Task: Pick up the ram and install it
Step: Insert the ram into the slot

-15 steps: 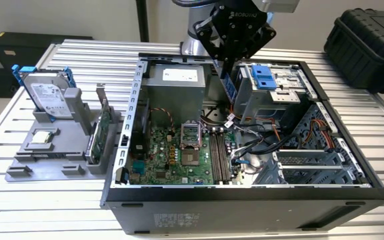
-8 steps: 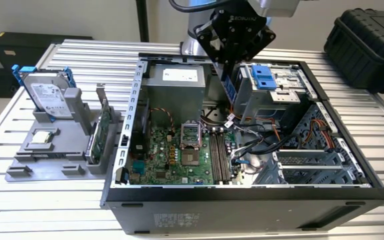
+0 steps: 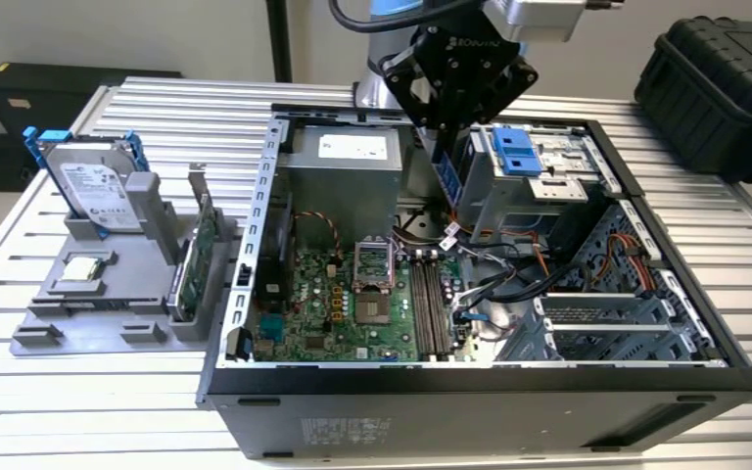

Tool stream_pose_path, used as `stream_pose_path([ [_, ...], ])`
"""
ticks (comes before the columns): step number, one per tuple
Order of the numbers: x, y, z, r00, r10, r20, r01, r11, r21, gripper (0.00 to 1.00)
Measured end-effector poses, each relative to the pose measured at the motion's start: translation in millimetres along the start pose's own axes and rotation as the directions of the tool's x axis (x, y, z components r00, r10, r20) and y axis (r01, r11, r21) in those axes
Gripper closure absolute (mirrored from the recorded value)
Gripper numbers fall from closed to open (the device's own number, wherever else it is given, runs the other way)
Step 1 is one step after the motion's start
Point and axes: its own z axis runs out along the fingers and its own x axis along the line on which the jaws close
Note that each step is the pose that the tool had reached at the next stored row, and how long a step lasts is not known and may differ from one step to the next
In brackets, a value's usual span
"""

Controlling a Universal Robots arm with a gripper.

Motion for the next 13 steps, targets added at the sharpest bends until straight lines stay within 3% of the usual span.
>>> stream_pose_path([
  [13, 0.1, 0.0, 4.0, 1.0, 0.0, 0.0001, 0.0, 1.0, -0.0001, 1.0],
])
